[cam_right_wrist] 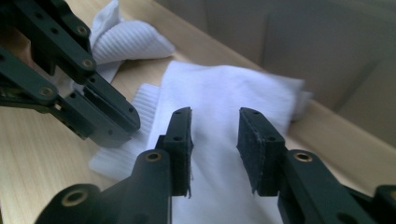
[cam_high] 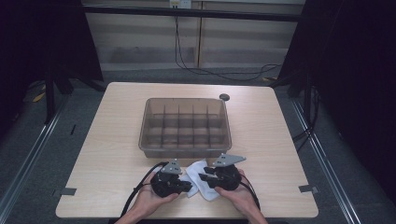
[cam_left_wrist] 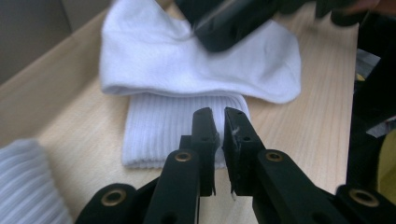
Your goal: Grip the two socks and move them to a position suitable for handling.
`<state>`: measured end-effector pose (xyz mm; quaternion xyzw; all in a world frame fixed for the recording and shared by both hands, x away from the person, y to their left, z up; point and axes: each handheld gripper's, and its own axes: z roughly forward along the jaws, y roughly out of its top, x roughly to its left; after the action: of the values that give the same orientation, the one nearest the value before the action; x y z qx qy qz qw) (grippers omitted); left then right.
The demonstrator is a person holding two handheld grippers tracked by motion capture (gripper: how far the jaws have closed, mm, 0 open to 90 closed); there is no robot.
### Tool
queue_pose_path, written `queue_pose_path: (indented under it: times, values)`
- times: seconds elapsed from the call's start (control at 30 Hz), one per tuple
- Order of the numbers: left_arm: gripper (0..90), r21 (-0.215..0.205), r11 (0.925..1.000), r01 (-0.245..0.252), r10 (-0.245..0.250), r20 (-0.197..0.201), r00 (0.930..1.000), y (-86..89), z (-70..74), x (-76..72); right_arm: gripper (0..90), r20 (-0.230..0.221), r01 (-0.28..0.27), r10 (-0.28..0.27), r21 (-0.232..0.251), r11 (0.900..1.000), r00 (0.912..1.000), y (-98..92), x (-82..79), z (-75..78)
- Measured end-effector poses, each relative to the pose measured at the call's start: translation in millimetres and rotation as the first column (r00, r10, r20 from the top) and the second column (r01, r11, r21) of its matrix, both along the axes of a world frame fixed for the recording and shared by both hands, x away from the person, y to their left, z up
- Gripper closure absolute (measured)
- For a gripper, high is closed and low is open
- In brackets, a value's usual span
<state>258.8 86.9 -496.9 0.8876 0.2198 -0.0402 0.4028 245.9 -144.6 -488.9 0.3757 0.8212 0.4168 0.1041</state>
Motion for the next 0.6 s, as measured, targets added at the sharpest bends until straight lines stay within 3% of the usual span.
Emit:
queue_pose_path:
  times: [0.13, 0.27, 0.43, 0.6]
  values:
    - [83.8, 0.01, 0.9999, -0.004, 0.004, 0.022, 0.9998, 0.5, -0.3, -1.7, 76.2, -0.008, 0.005, -0.005, 0.017, 1.0, 1.0, -17.0, -8.7, 3.5]
    - [84.1, 0.008, 0.9999, -0.008, 0.008, 0.019, 0.9998, 4.1, -0.8, -0.8, 77.0, -0.026, -0.005, 0.004, -0.035, 0.999, 0.9996, -23.5, -14.9, -5.5]
    - [84.1, 0.001, 0.9992, -0.039, 0.039, 0.012, 0.9992, 13.3, -1.3, 2.2, 78.6, -0.054, -0.003, -0.001, -0.06, 0.998, 0.9985, -26.7, -13.6, -11.2]
    - [84.1, 0.01, 0.9988, -0.047, 0.047, 0.027, 0.9985, 15.4, -0.8, 1.1, 78.6, -0.029, 0.026, -0.028, -0.085, 0.996, 0.9992, -37.7, -16.8, -11.4]
